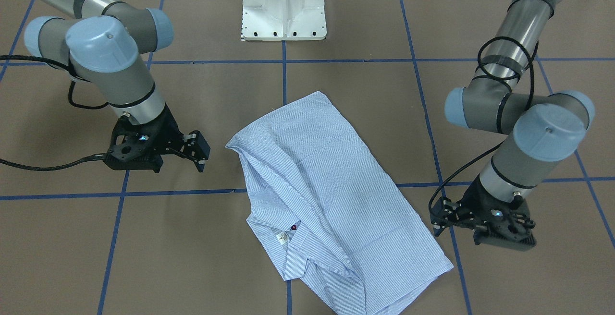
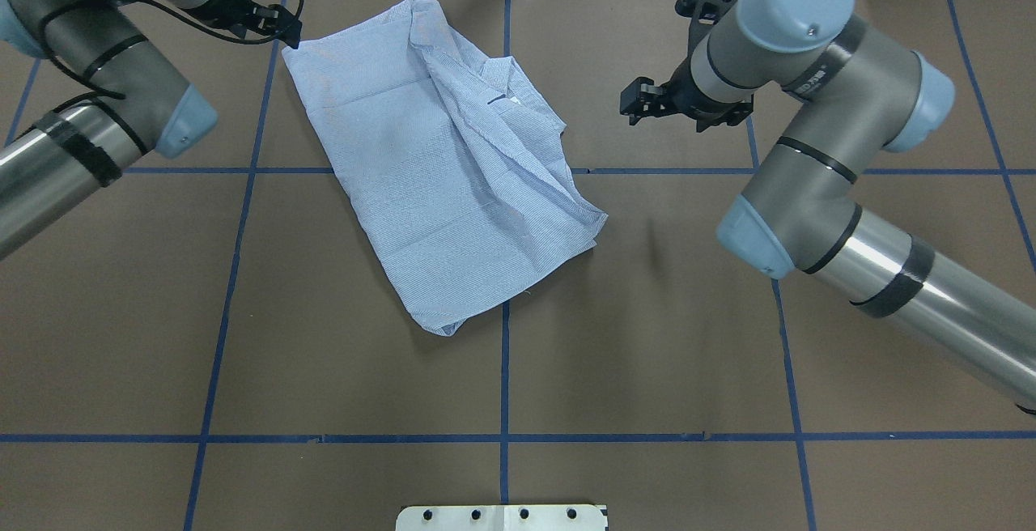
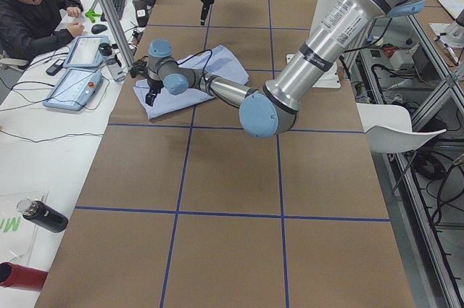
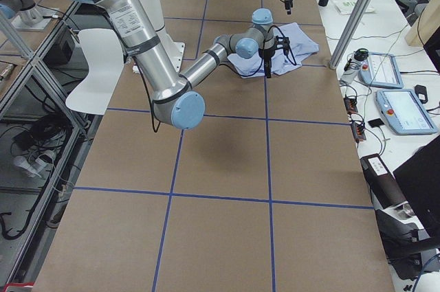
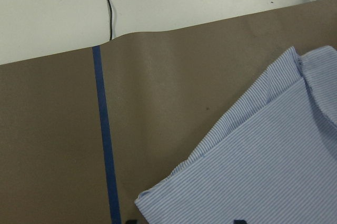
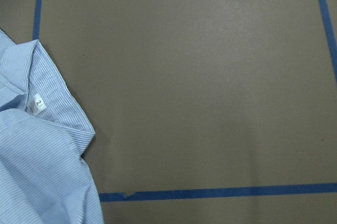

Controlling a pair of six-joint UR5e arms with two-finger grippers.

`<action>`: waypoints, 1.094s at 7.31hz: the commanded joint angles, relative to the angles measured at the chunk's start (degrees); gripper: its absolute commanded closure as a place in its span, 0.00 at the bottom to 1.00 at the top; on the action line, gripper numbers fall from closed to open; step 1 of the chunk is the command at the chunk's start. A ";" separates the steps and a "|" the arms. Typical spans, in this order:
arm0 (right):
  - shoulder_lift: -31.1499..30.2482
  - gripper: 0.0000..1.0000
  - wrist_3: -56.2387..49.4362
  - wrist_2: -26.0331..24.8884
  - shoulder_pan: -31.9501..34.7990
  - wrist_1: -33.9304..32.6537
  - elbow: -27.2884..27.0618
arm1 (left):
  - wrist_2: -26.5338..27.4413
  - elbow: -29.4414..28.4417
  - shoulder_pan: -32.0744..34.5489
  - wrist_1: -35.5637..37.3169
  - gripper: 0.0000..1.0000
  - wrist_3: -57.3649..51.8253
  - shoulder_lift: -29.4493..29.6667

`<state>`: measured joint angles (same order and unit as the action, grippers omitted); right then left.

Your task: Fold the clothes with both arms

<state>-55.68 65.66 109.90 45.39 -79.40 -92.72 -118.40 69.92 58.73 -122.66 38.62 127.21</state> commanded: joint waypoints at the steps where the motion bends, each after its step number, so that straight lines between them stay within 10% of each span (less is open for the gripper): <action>1: 7.32 0.02 8.32 -2.57 -3.63 0.04 7.60 | -1.66 6.01 0.42 -0.04 0.00 0.67 -4.51; 8: 12.53 0.02 -21.48 -24.53 -14.97 -3.54 10.36 | -1.92 8.21 -0.46 -0.30 0.00 4.54 -6.01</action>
<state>-43.38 52.23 89.25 31.89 -80.94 -82.67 -120.21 77.45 58.33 -122.97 43.11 121.84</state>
